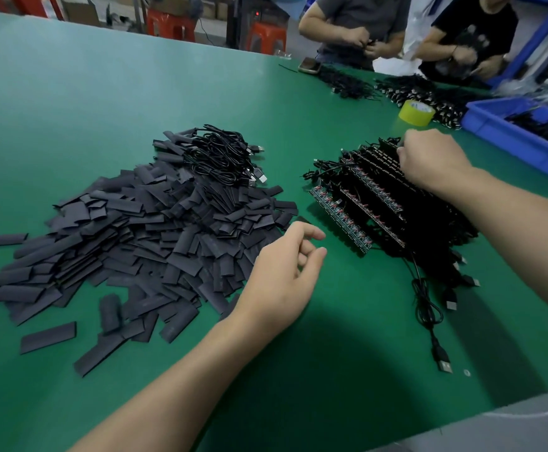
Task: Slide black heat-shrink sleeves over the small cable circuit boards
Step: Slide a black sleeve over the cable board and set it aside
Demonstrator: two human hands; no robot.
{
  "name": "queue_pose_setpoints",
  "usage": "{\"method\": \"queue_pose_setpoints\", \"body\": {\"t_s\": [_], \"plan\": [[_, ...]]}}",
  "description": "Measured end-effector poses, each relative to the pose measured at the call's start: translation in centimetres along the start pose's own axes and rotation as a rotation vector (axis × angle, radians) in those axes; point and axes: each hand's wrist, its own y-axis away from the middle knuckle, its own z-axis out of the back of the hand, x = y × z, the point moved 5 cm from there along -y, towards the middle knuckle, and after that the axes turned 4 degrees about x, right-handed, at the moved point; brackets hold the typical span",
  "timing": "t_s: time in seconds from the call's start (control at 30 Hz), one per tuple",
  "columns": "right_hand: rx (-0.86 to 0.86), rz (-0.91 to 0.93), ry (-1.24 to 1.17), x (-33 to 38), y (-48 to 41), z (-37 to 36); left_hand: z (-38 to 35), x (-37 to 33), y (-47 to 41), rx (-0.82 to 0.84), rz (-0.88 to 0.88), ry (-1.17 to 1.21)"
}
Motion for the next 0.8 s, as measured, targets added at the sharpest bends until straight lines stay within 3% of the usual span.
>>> {"method": "queue_pose_setpoints", "body": {"t_s": [0.43, 0.8], "plan": [[-0.046, 0.106, 0.275, 1.1, -0.5, -0.3, 0.4, -0.3, 0.8, 0.004, -0.156, -0.24], [-0.344, -0.061, 0.207, -2.7, -1.6, 8.0, 0.6, 0.3, 0.5, -0.006, -0.1, -0.218]]}}
